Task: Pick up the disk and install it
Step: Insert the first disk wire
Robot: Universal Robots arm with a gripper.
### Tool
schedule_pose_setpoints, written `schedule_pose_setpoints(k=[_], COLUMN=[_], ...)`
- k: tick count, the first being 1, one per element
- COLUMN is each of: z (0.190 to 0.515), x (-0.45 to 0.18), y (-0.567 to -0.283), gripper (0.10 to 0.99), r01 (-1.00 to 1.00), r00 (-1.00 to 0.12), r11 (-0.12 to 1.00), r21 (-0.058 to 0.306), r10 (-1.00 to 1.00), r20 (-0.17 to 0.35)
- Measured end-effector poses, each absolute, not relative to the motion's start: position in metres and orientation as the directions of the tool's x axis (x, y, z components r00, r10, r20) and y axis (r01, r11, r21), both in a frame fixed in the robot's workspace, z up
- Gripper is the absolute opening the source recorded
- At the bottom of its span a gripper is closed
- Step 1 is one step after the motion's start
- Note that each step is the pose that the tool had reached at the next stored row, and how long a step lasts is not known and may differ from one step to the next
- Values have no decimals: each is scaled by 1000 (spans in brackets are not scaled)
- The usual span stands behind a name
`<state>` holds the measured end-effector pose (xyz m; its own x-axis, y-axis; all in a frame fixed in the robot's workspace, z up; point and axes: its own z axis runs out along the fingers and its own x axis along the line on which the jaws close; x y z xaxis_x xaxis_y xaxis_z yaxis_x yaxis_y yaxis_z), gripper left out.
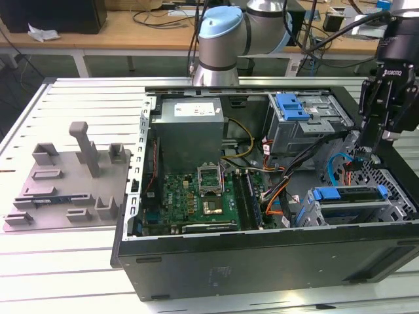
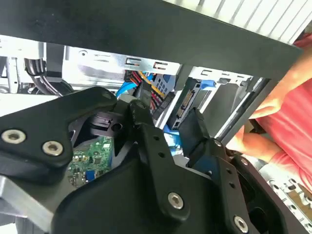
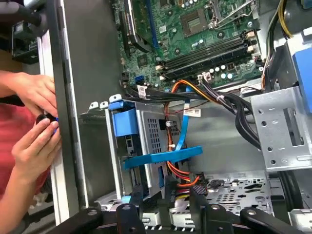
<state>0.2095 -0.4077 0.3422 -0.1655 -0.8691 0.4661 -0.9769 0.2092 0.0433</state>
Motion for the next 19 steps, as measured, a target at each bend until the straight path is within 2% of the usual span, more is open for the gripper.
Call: schedule_pose_setpoints(k=[1,2,19], z=[339,338,330], x=[210,206,211], y=[-408,-405,-403], gripper=[506,353,353], r01=[-977,-976,-968], r00=[-166,-169,-198], r11=[210,215,247], r21=[43,40,38], r10=[-868,-860,-851], r20=[467,482,486])
